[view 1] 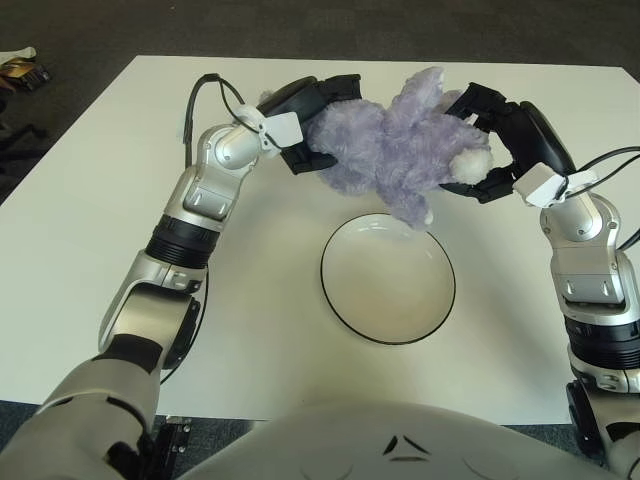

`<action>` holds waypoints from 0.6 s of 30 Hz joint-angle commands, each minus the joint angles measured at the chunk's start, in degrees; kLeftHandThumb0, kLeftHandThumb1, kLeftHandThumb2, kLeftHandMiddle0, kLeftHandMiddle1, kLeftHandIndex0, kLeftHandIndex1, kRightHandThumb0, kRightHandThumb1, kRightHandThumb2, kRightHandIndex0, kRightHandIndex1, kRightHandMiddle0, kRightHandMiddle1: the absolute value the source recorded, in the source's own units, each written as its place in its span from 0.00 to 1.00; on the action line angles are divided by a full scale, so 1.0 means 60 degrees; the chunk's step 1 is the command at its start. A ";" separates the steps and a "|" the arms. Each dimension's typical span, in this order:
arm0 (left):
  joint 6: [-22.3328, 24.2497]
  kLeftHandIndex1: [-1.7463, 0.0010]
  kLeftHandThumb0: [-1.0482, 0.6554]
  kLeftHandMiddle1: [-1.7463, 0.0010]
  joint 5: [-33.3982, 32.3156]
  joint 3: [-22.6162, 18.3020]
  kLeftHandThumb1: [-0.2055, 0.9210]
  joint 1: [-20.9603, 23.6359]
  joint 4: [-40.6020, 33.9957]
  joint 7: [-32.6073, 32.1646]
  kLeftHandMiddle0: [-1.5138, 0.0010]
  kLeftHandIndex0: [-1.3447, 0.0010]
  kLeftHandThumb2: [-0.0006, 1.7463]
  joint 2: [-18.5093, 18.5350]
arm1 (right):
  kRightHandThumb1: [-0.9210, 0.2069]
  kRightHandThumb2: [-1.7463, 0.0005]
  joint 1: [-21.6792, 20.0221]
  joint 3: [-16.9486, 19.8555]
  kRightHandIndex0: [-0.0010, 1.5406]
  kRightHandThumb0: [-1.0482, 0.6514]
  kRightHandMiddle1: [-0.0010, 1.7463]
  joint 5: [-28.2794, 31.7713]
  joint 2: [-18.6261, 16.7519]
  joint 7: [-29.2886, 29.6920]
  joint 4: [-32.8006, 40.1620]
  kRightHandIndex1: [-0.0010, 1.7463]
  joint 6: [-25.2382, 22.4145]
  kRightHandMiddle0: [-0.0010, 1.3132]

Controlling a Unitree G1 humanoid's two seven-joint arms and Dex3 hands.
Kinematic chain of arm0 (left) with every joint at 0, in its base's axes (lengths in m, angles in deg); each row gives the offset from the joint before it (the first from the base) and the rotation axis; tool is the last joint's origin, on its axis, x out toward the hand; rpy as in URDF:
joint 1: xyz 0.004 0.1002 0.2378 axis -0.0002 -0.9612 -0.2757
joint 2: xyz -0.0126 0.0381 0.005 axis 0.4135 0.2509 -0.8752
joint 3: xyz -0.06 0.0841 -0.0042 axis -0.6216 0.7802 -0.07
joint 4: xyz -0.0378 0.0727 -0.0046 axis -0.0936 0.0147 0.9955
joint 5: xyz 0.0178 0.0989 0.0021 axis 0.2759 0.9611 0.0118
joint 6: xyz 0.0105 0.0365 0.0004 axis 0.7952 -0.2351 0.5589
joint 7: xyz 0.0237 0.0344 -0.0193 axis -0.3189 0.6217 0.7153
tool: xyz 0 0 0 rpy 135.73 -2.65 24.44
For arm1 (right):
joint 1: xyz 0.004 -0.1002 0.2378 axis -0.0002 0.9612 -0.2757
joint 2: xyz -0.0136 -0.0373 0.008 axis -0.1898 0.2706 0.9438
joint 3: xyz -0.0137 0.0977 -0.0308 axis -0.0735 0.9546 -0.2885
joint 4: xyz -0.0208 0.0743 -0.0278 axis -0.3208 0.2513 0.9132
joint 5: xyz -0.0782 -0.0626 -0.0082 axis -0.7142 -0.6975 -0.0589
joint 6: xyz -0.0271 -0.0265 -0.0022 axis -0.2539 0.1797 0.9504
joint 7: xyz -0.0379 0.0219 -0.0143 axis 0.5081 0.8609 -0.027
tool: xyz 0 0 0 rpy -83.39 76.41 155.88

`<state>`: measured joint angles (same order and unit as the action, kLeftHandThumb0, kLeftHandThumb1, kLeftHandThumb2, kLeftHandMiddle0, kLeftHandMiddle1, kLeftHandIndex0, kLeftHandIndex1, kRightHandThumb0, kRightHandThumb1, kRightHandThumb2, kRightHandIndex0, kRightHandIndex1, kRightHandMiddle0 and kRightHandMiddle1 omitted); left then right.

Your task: Put the doll into the plate.

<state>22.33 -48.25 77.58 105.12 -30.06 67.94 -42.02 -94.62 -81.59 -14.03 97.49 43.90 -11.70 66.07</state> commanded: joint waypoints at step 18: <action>0.0032 0.00 0.94 0.00 -0.0947 -0.0357 0.28 -0.0482 -0.1215 0.0836 0.49 0.31 0.89 0.0321 | 0.56 0.34 0.0419 0.0202 0.47 0.62 0.86 0.0483 -0.0075 -0.0498 0.1029 0.79 -0.0312 0.53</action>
<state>24.70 -52.00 75.74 102.37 -35.82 71.76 -40.39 -92.67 -80.97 -12.85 97.13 42.42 -7.32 65.33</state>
